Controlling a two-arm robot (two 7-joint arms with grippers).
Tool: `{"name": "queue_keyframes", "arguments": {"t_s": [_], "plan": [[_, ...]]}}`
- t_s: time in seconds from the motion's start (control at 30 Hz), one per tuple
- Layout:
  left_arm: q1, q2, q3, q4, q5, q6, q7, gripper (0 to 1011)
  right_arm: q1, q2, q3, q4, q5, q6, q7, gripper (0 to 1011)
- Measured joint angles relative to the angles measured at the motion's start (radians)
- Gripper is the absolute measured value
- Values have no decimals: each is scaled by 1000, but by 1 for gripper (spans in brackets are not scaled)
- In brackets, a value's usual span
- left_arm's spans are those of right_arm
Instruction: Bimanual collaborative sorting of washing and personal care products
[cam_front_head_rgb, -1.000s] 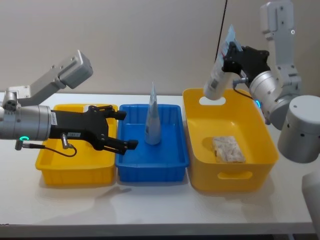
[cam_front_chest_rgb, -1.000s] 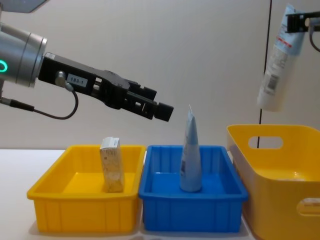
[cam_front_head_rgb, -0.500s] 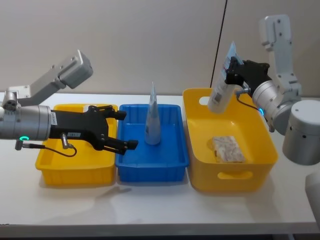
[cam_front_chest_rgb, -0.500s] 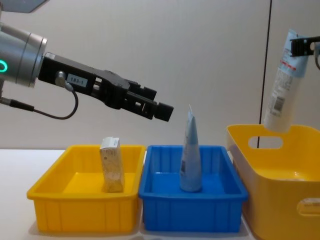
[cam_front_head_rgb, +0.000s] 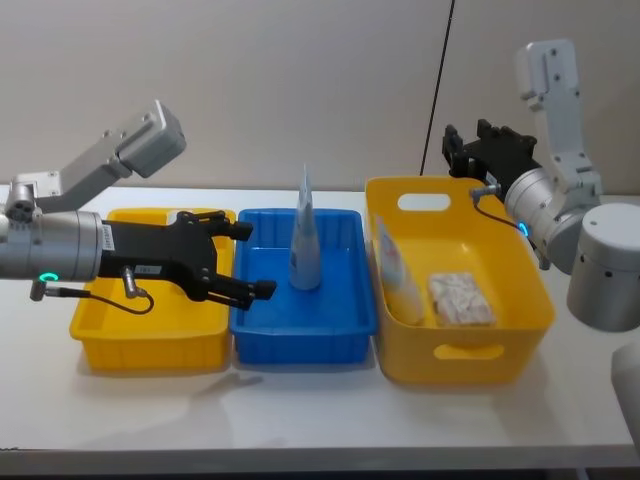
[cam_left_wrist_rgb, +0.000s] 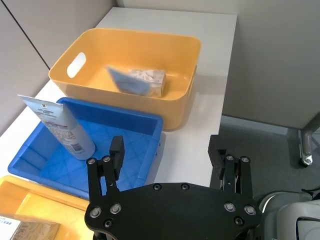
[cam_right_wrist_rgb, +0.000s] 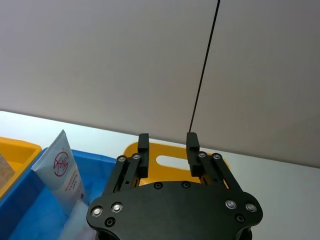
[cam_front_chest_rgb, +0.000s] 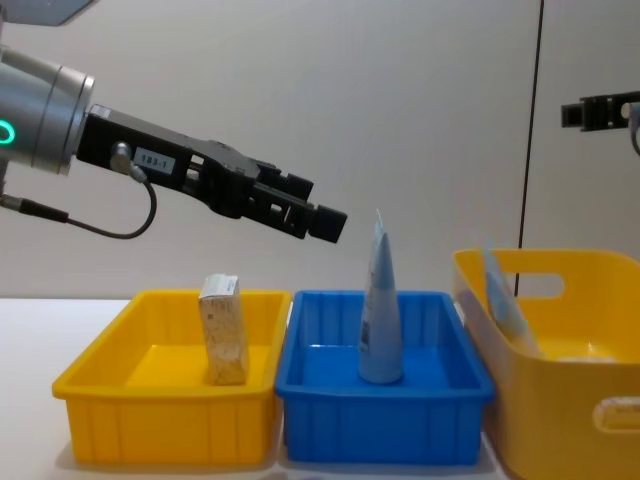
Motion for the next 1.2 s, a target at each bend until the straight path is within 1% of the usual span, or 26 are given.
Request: {"name": "queue_keyframes", "arguments": {"t_s": [0.03,0.07,0.13,0.17,0.2,0.23,0.27,0.3,0.33,0.37,0.5,0.6,0.63,0.73,1.0,1.2], "plan": [[0,0,0,0,0,0,0,1001,0,0,0,0,0,0,0,407],[0,0,0,0,0,0,0,1001,0,0,0,1,0,0,1,479],[0,0,0,0,0,0,0,1001,1,1,0,3,1,1,2,521],[0,0,0,0,0,0,0,1001,1,1,0,4,1,1,2,581],[0,0,0,0,0,0,0,1001,1,1,1,5,1,1,3,611],[0,0,0,0,0,0,0,1001,1,1,1,5,1,1,3,611],[0,0,0,0,0,0,0,1001,1,1,1,6,1,1,4,679],[0,0,0,0,0,0,0,1001,1,1,1,6,1,1,4,697],[0,0,0,0,0,0,0,1001,1,1,1,7,1,1,5,744],[0,0,0,0,0,0,0,1001,2,1,1,8,1,1,5,753],[0,0,0,0,0,0,0,1001,2,2,1,9,2,2,6,875],[0,0,0,0,0,0,0,1001,2,2,1,10,2,2,7,926],[0,0,0,0,0,0,0,1001,2,2,1,10,2,2,7,971],[0,0,0,0,0,0,0,1001,2,2,2,10,2,2,9,1000],[0,0,0,0,0,0,0,1001,-13,10,-1,-4,12,0,43,1000],[0,0,0,0,0,0,0,1001,-41,31,-7,-34,33,-3,104,1000]]}}
